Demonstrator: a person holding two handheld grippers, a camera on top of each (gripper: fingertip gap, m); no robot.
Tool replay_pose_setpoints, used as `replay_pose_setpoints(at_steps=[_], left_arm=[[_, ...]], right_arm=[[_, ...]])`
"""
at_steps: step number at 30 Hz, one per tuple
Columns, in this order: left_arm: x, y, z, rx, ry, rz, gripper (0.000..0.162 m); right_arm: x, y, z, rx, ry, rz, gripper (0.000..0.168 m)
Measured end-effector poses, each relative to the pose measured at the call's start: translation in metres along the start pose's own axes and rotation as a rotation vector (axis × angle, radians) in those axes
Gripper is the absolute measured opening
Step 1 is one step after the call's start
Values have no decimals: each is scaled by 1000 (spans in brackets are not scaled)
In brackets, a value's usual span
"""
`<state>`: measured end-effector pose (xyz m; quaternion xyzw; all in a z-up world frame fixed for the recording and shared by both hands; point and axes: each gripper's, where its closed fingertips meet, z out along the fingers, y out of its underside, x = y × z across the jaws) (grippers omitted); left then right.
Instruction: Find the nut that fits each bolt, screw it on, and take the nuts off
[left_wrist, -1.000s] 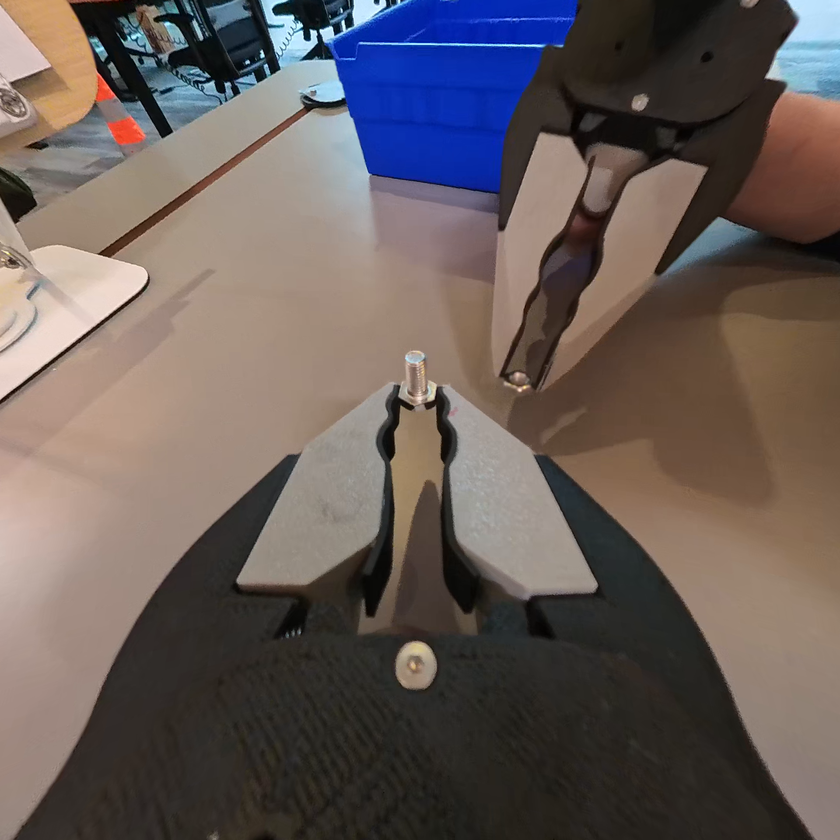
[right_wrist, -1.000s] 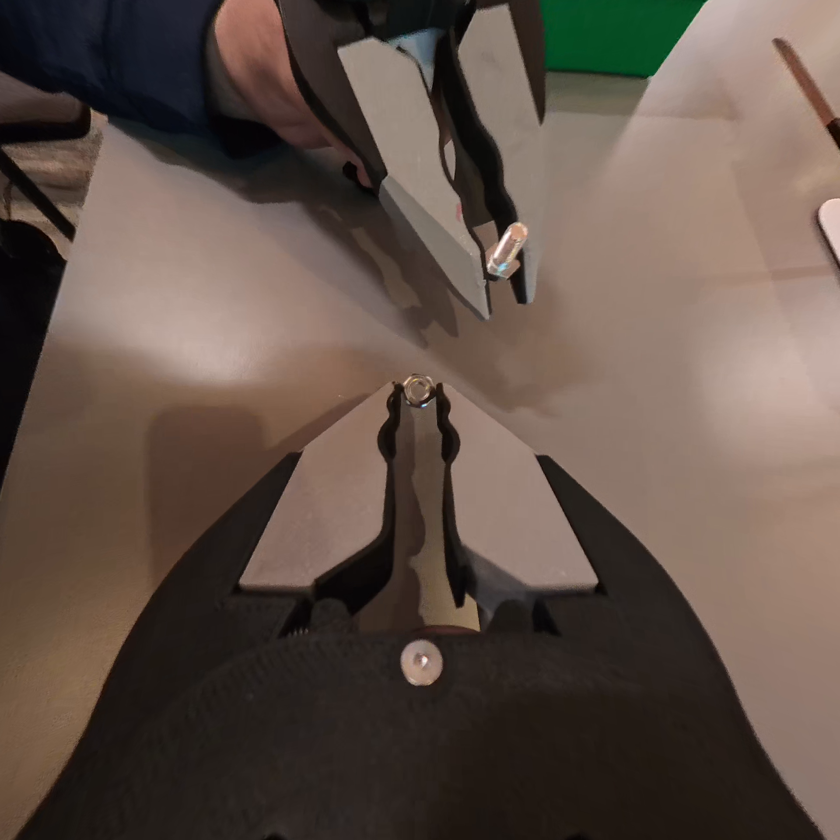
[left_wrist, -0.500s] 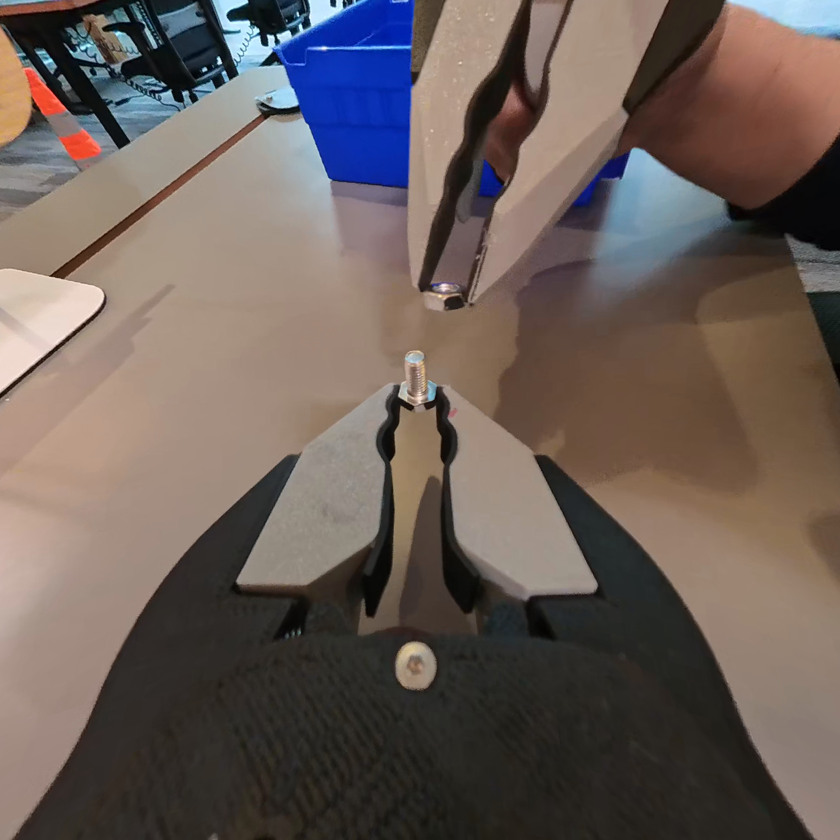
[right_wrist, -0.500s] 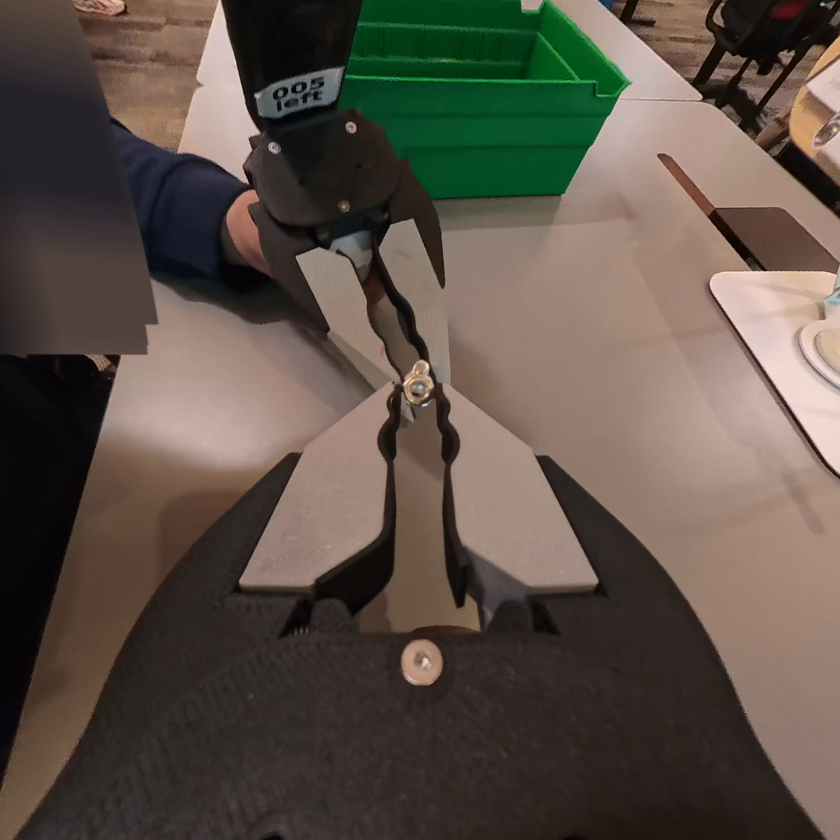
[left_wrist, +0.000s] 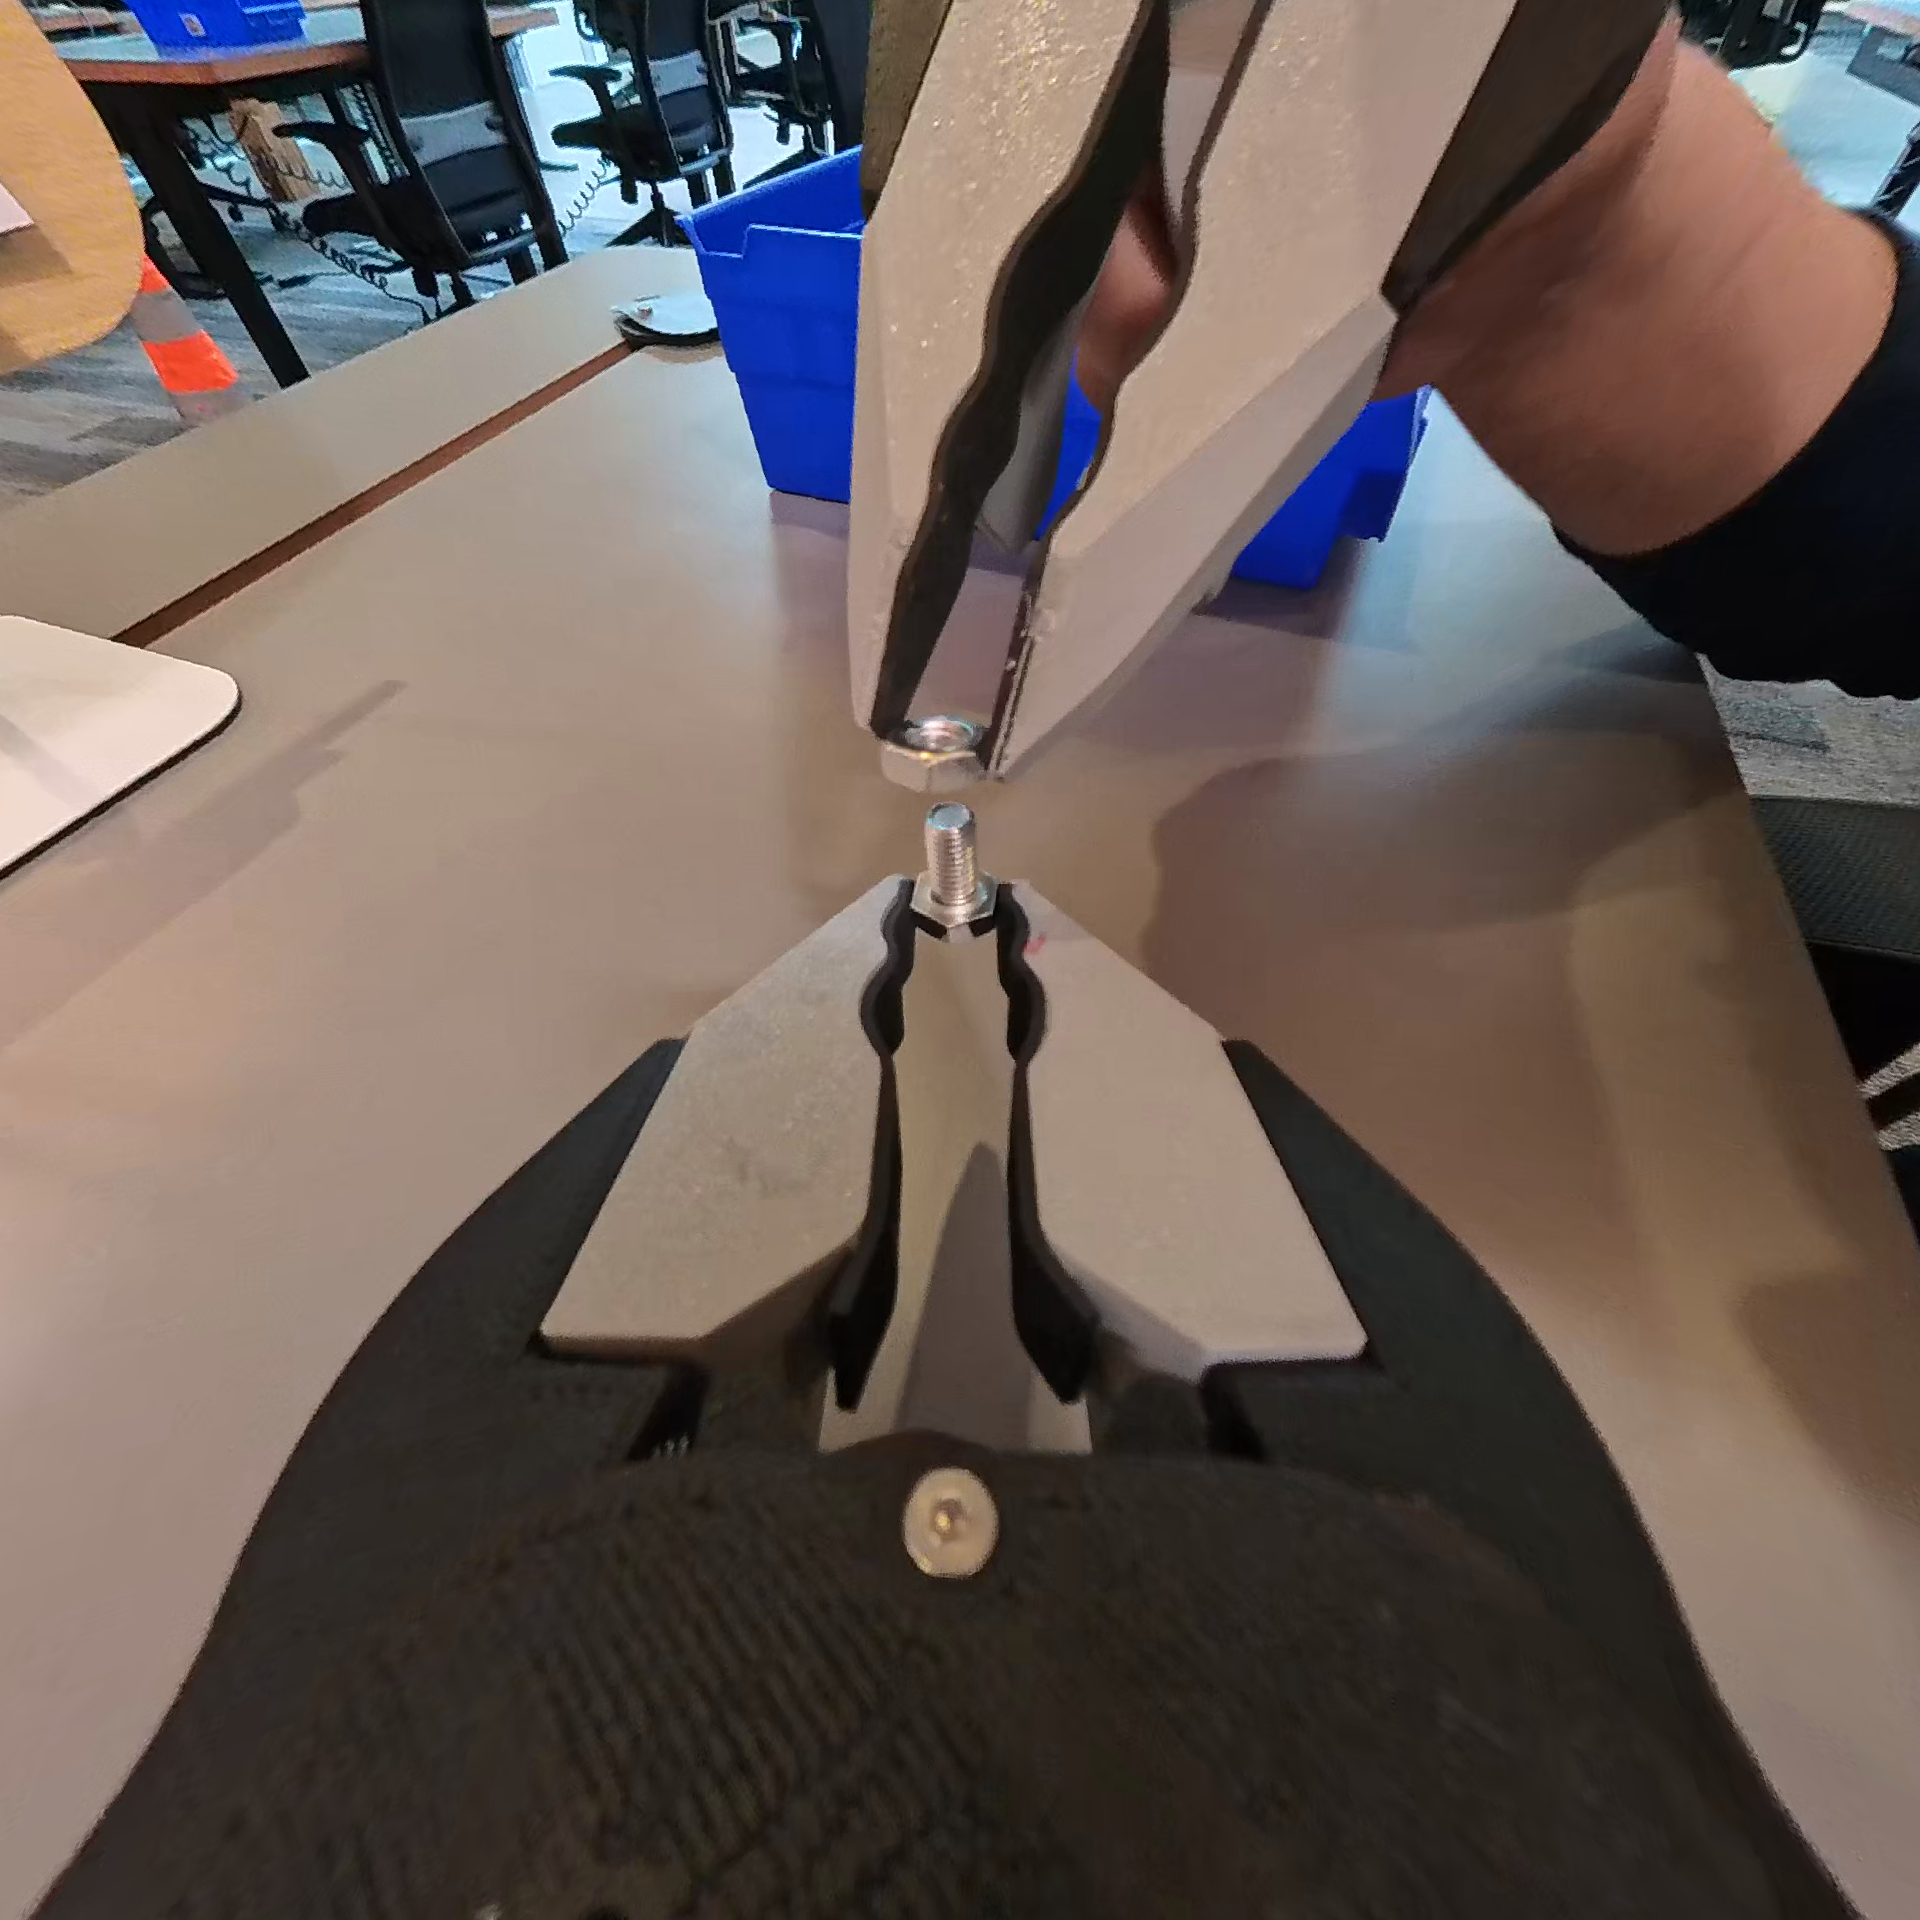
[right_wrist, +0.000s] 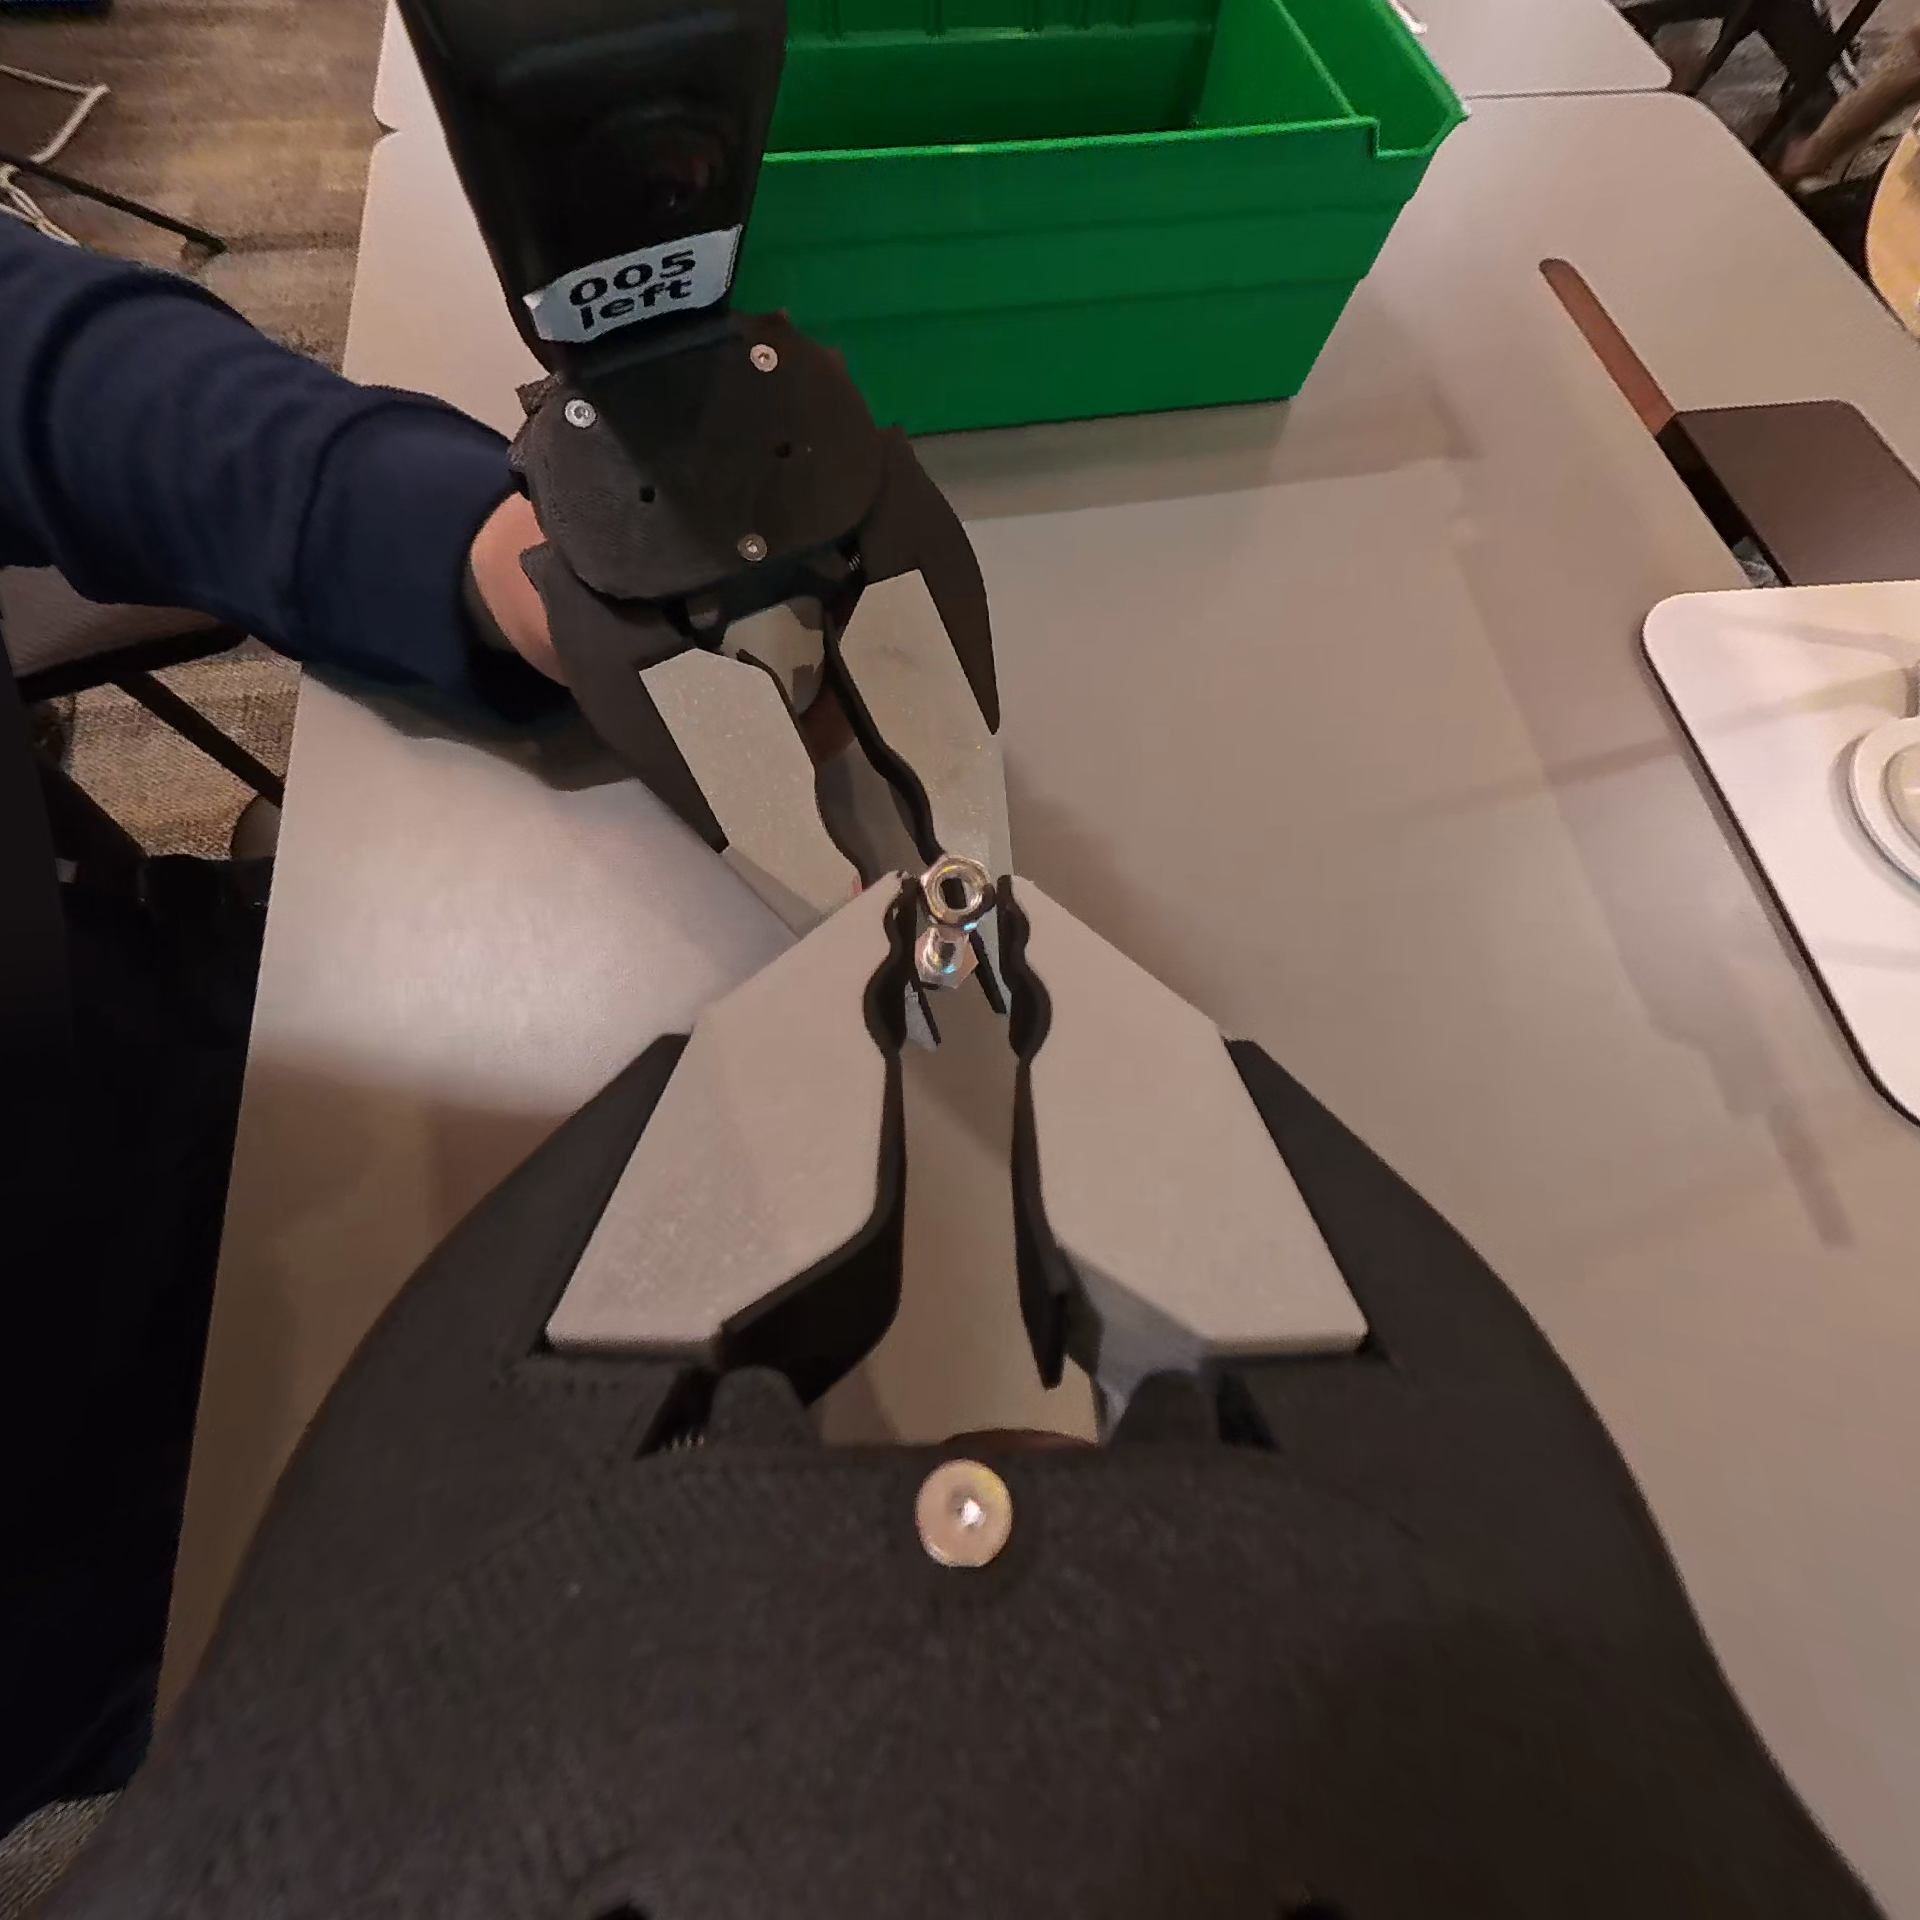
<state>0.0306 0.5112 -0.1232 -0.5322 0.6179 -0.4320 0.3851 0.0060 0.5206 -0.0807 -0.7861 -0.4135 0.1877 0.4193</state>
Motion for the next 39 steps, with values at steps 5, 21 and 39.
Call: replay_pose_setpoints(at_steps=[5, 21, 39], left_arm=[[0, 0, 1, -2, 1, -1, 13], [2, 1, 2, -15, 4, -3, 13], [3, 2, 2, -28, 5, 0, 13]], right_arm=[[1, 6, 1, -50, 17, -1, 12], [-2, 13, 6, -109, 48, -40, 12], [-2, 14, 5, -63, 36, -9, 12]])
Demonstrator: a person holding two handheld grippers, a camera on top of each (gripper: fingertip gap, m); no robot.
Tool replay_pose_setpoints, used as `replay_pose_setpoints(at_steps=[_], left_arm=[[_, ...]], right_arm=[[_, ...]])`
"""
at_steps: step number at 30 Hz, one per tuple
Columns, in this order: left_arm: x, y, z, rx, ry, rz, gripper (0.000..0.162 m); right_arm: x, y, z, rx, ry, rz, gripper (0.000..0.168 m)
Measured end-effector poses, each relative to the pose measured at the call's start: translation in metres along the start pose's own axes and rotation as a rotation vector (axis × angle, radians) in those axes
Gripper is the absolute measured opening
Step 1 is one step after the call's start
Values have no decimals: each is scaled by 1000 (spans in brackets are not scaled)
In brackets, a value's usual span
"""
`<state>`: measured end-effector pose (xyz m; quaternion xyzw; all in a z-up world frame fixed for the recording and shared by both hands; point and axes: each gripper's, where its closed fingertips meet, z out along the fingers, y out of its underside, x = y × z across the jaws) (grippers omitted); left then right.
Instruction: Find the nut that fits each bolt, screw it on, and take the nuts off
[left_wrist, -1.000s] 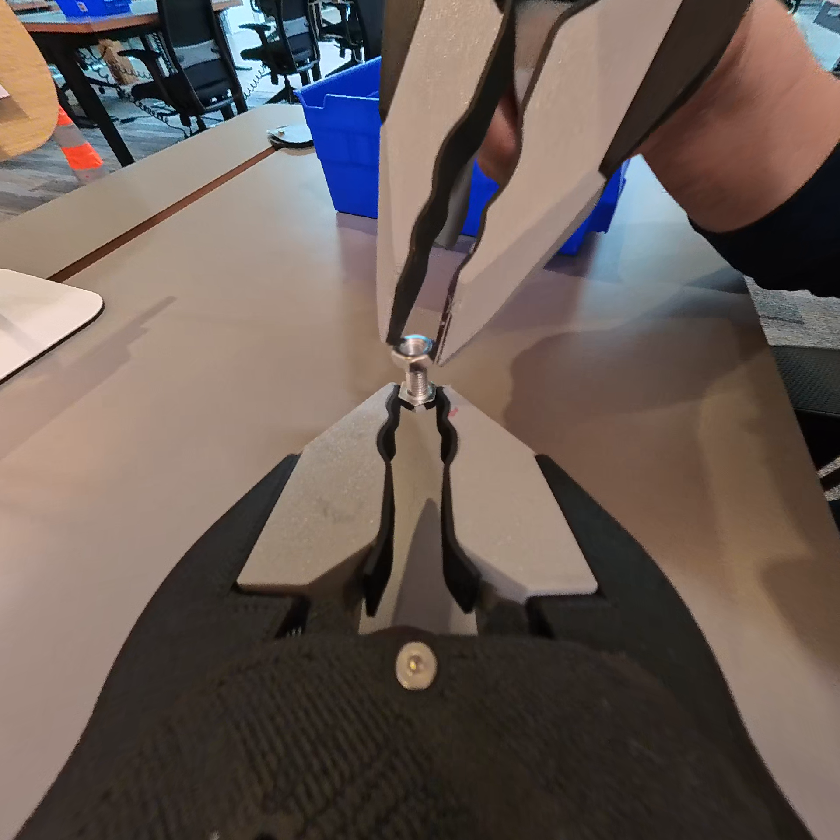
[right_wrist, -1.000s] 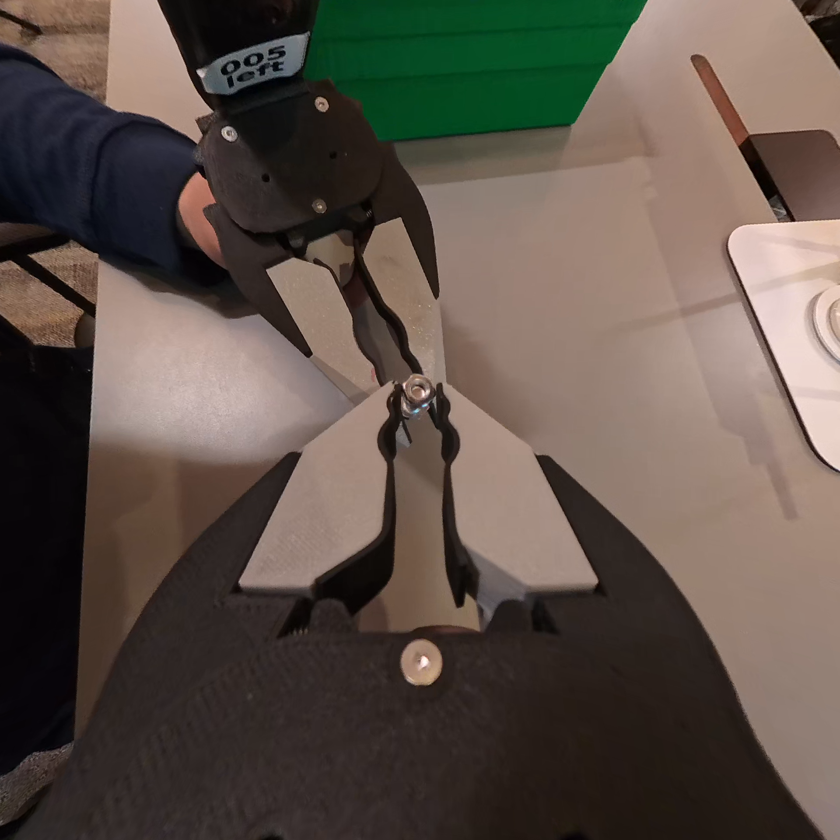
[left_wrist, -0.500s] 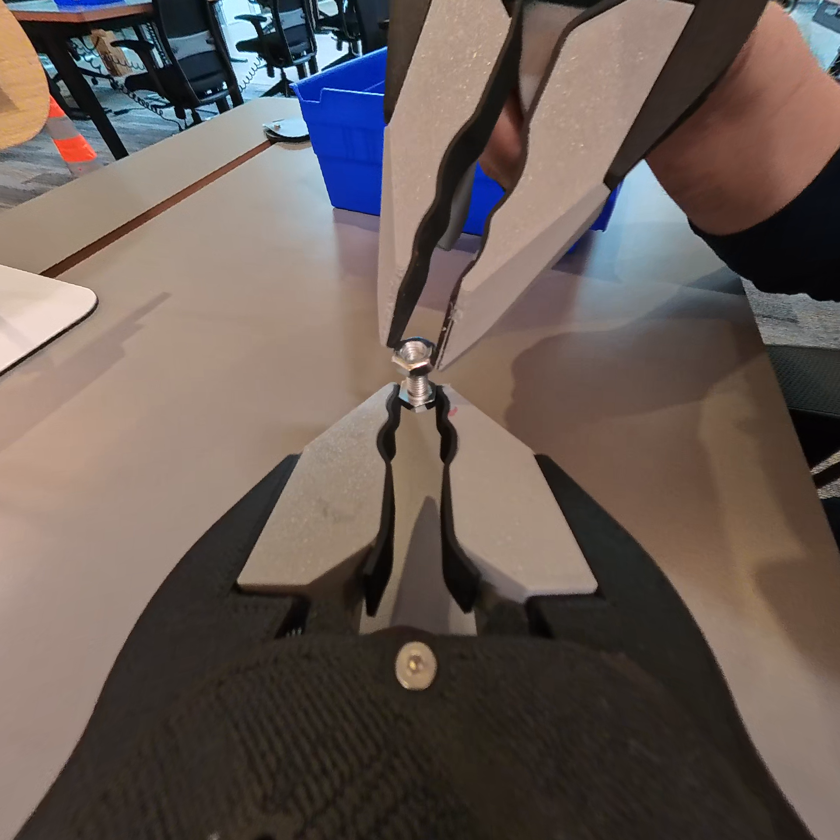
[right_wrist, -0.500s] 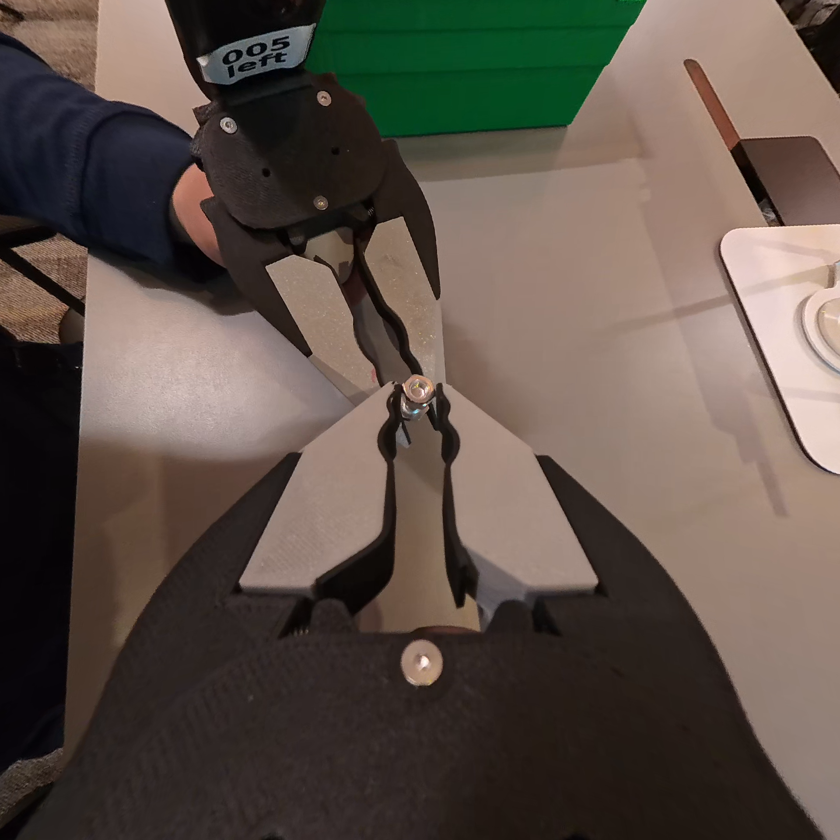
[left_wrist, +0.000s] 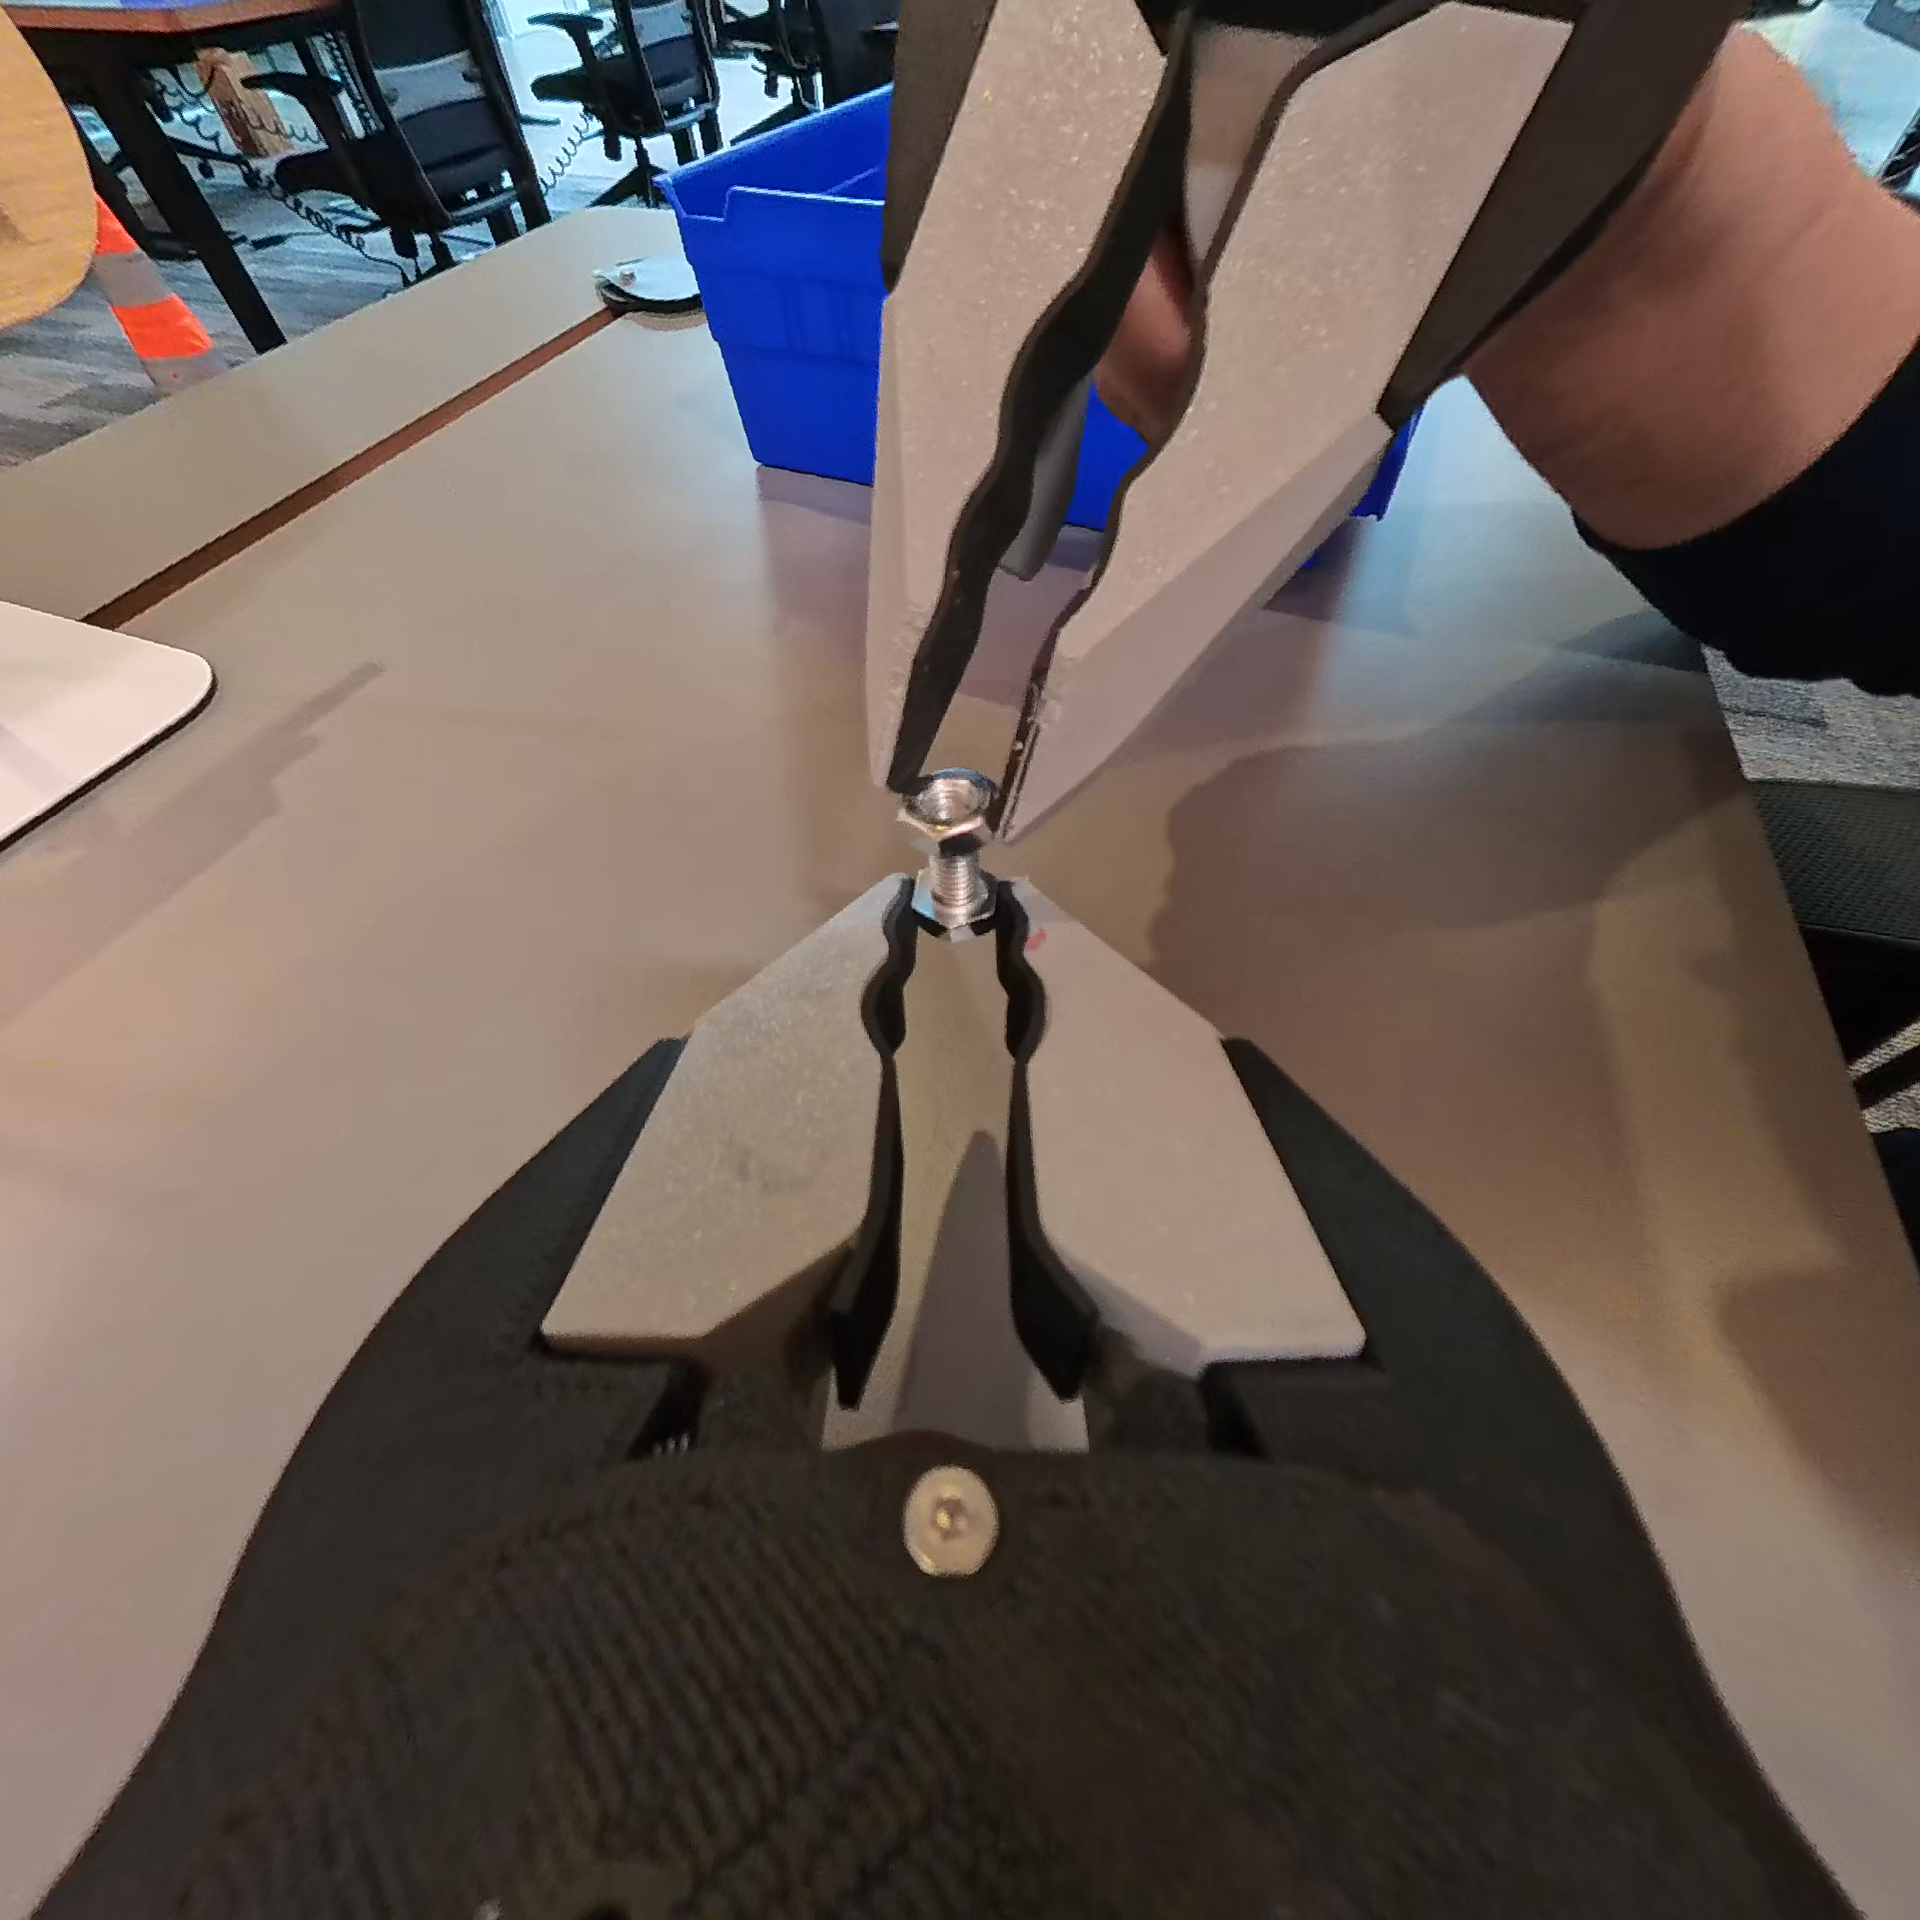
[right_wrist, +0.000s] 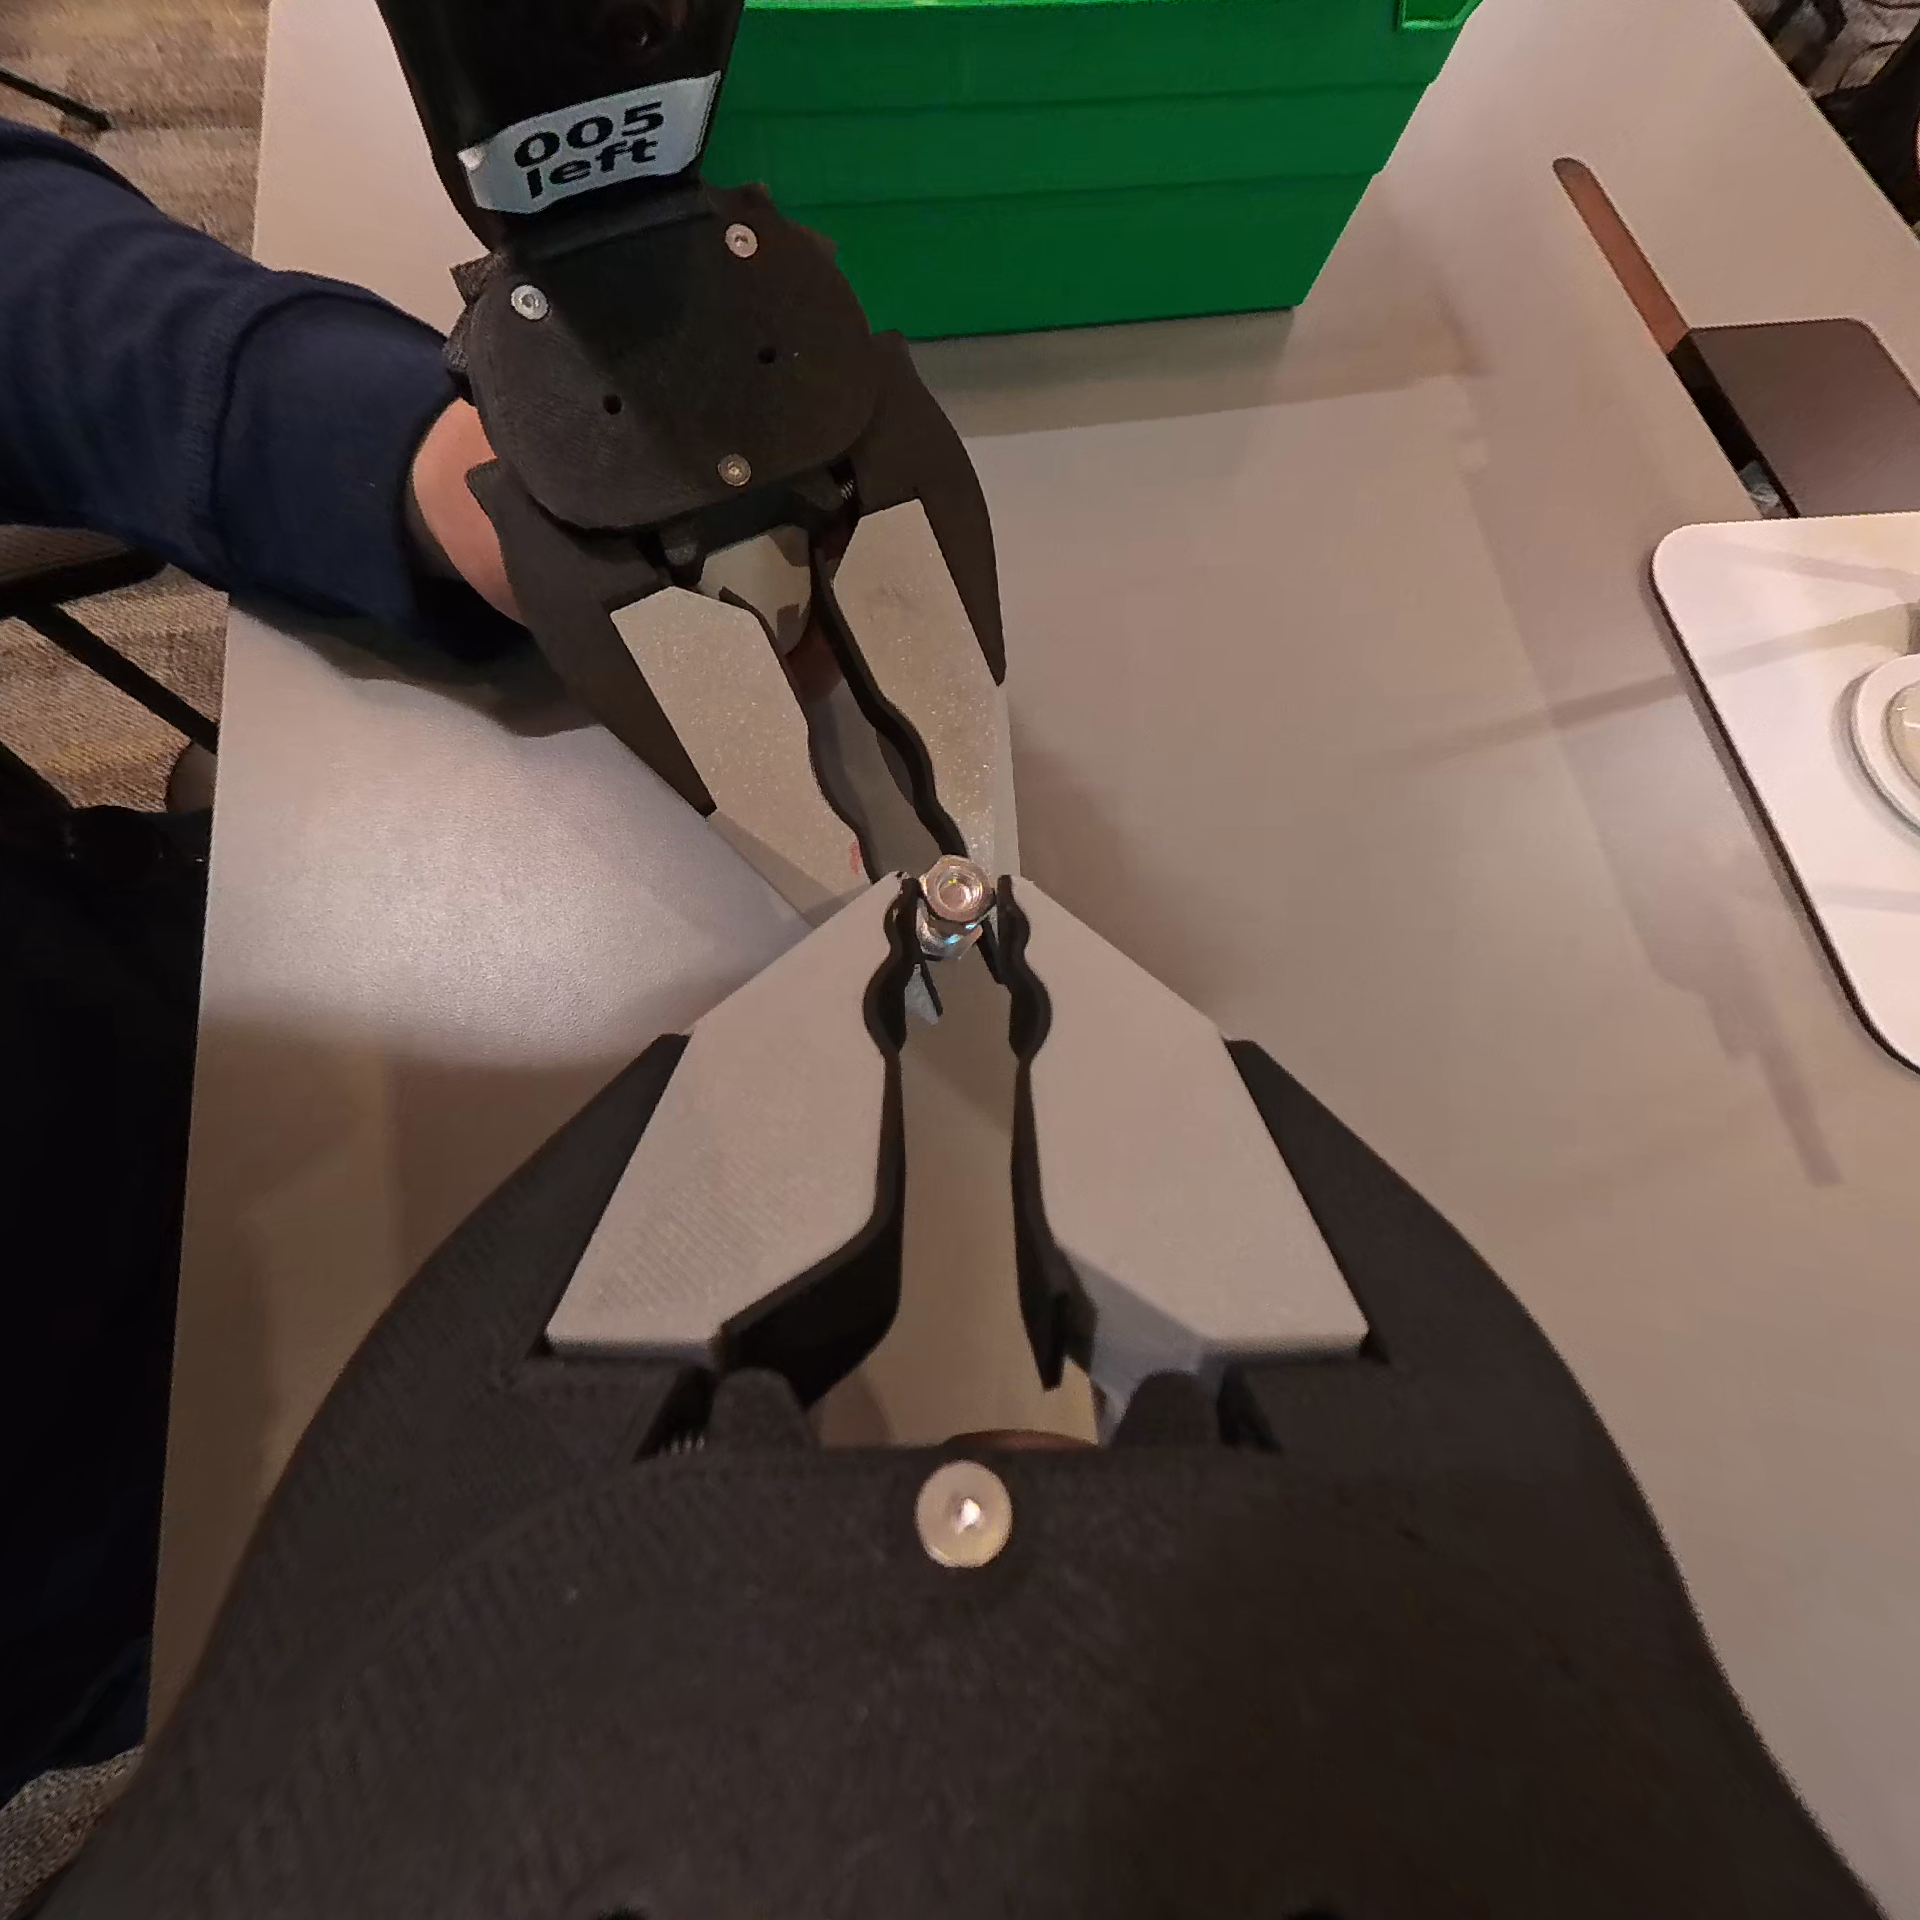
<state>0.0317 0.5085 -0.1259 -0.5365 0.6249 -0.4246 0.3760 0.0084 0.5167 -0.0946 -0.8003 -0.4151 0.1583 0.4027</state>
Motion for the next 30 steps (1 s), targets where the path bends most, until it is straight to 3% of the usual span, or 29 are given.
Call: replay_pose_setpoints(at_steps=[30], left_arm=[[1, 1, 1, -7, -7, 16, 13]], right_arm=[[0, 1, 0, 36, -8, 8, 12]])
